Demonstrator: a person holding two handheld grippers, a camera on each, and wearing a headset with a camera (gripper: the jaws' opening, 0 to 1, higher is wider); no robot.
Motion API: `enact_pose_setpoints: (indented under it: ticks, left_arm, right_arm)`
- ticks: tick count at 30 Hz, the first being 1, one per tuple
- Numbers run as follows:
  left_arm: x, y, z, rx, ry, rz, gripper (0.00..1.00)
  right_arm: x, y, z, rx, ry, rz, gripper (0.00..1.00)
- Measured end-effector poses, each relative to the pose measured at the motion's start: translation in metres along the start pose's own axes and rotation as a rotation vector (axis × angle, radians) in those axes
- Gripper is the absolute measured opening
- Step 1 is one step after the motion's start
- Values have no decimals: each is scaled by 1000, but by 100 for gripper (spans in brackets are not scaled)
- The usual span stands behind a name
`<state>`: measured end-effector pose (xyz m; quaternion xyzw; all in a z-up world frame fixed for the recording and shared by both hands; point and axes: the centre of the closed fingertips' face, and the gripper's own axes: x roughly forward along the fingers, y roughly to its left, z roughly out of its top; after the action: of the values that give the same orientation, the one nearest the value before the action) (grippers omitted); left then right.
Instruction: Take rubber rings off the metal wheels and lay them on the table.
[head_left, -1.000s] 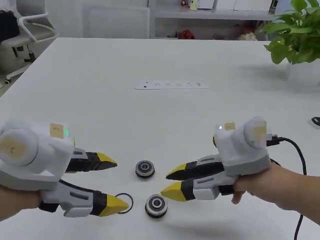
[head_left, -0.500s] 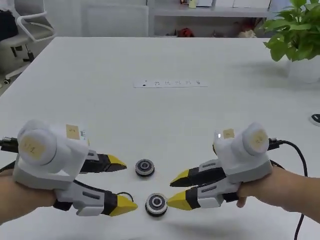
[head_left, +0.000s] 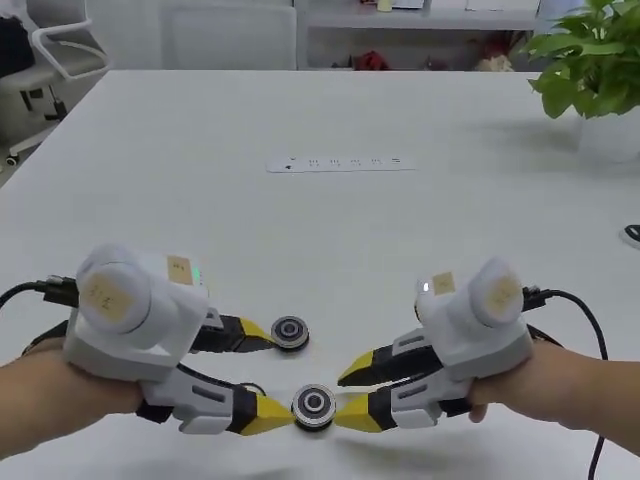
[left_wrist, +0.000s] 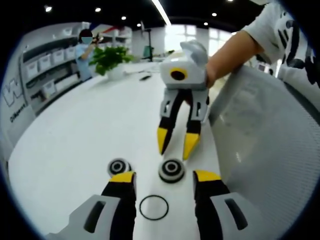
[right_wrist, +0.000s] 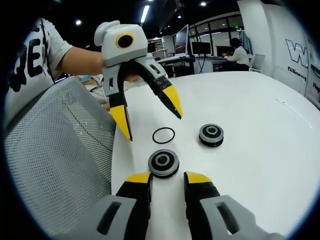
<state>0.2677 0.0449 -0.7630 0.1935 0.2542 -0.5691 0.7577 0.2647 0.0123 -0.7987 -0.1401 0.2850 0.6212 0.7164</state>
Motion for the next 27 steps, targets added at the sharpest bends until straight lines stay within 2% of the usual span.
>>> enact_pose_setpoints:
  ticks: [27]
  left_arm:
    - [29, -14, -5, -19, 33, -68, 32]
  right_arm:
    - [10, 5, -5, -33, 13, 18, 17]
